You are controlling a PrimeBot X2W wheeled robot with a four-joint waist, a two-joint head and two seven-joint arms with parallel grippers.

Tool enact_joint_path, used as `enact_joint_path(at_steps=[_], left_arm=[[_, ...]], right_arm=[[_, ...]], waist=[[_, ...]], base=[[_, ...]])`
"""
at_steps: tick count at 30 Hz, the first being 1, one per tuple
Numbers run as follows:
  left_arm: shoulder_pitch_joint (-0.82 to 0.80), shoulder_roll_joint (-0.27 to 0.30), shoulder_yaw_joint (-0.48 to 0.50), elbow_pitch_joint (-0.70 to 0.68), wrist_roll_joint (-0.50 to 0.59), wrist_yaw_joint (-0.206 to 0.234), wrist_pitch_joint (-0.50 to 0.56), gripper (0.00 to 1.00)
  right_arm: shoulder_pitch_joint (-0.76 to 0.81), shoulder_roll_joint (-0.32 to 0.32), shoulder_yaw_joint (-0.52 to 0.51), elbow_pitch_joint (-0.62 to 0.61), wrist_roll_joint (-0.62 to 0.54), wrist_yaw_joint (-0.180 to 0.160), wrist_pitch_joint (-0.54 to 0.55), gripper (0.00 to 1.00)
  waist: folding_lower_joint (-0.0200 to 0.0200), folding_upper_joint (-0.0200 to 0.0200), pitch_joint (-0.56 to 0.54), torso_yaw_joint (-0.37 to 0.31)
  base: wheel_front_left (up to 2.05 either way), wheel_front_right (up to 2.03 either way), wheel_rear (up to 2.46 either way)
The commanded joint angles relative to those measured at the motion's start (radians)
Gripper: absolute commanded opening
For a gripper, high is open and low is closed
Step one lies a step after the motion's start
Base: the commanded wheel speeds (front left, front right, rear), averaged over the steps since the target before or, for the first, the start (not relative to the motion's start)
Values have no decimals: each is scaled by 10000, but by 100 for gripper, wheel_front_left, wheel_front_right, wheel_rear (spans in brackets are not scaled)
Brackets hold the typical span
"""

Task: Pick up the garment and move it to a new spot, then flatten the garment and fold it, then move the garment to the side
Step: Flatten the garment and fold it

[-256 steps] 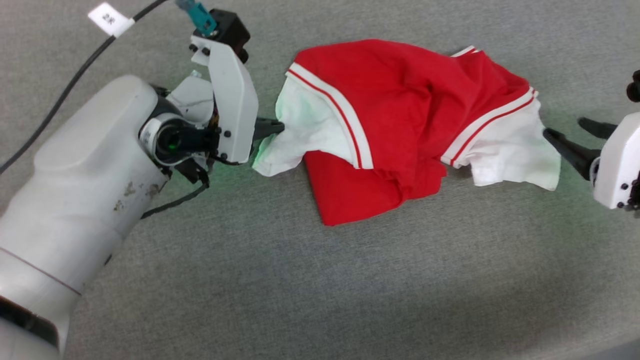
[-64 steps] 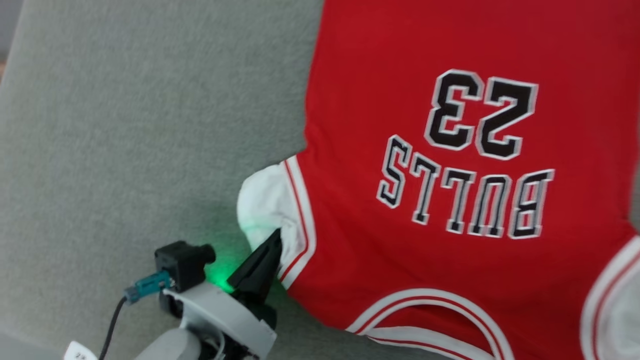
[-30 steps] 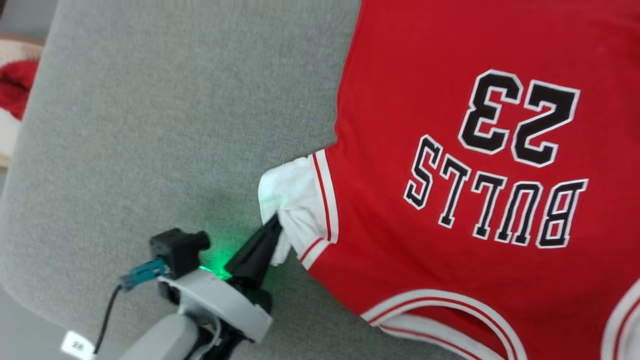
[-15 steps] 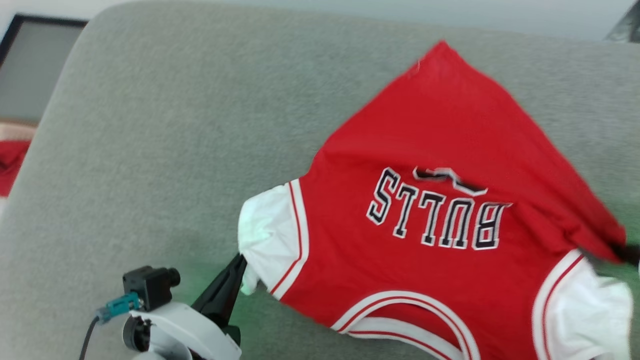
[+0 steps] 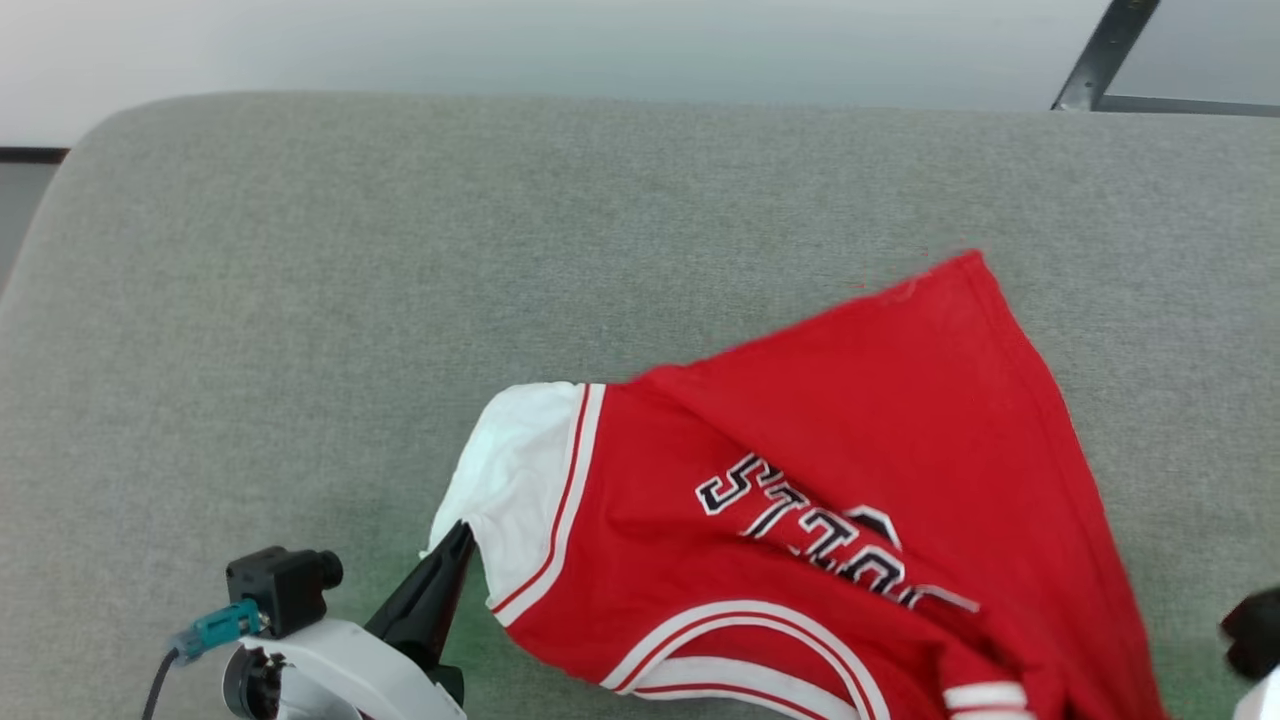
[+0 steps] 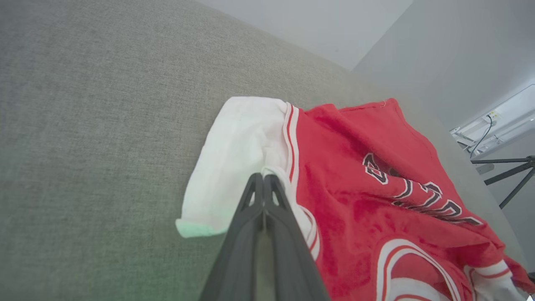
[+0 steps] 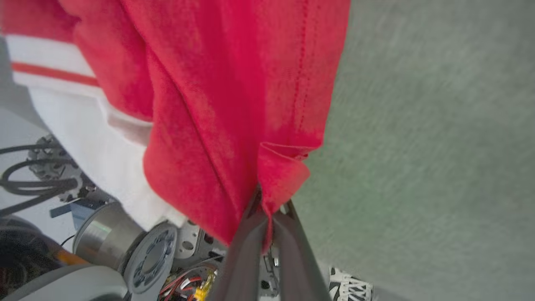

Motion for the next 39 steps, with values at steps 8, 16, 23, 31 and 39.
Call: enact_joint_path(at_steps=[8, 16, 23, 31, 39], left_arm=[[52, 10, -73, -79, 96, 89, 80, 0], [44, 49, -174, -254, 170, 167, 183, 0], [-265, -125, -309, -367, 279, 103, 217, 0], [-1014, -467, -512, -247, 519, -168, 296, 0], [-1635, -895, -701, 190, 713, -554, 158, 0]], right_arm=[[436, 862, 195, -628, -474, -7, 404, 3], [-849, 604, -927, -1368, -327, -7, -266, 100], [-3743, -217, -1109, -881, -1104, -7, -1057, 100], [-7290, -579, 1197, 2321, -1344, -10, -1832, 100], [-9078, -736, 3221, 5050, -1230, -7, -2276, 100]], waist=[[0, 0, -13, -68], [0, 0, -68, 135], [0, 0, 334, 561], [0, 0, 1463, 1285], [0, 0, 2207, 1823]], base=[[0, 0, 0], [0, 0, 0], [0, 0, 0], [0, 0, 0], [0, 0, 0]])
